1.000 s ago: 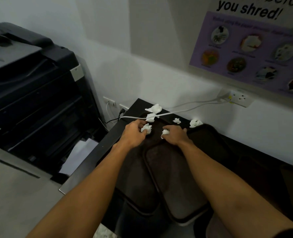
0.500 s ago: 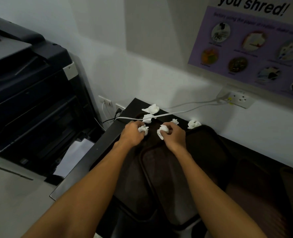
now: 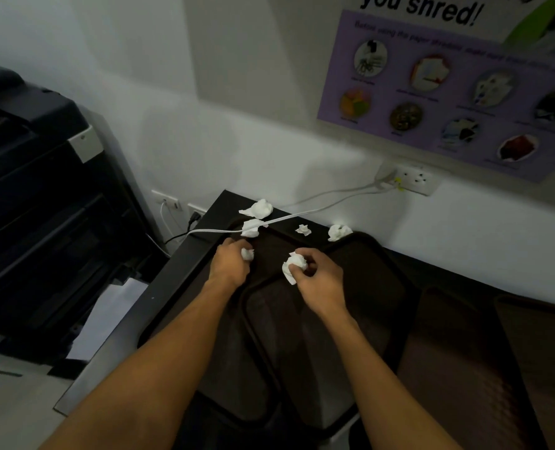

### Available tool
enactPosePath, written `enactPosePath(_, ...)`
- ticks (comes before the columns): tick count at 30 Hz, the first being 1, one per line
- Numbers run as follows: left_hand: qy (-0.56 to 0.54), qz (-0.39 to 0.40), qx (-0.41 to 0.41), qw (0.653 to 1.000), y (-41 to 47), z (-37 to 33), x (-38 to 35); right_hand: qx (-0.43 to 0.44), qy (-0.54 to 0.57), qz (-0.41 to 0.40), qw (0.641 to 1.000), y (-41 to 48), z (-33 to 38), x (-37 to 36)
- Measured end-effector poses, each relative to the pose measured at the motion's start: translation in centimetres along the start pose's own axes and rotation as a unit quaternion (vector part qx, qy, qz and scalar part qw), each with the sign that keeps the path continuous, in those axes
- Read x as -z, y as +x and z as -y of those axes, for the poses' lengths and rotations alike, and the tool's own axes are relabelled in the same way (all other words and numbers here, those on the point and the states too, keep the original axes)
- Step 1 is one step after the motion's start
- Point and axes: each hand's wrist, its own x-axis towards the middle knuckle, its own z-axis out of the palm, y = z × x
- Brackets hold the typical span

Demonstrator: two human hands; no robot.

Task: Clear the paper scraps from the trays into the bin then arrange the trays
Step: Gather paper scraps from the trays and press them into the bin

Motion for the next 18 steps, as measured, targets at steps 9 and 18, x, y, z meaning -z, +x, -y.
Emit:
enactPosePath(9, -0.098, -0.073, -0.014, 0.992, -5.6, 0.7, 1.9, 0.0, 0.023, -0.005, 1.0, -2.4, 1.9, -0.2)
enactPosePath(18, -0.196, -0.115, -0.007, 0.974, -13.7, 2.5, 7.6, 0.006, 0.071, 0.01, 0.997, -8.6, 5.8, -3.3)
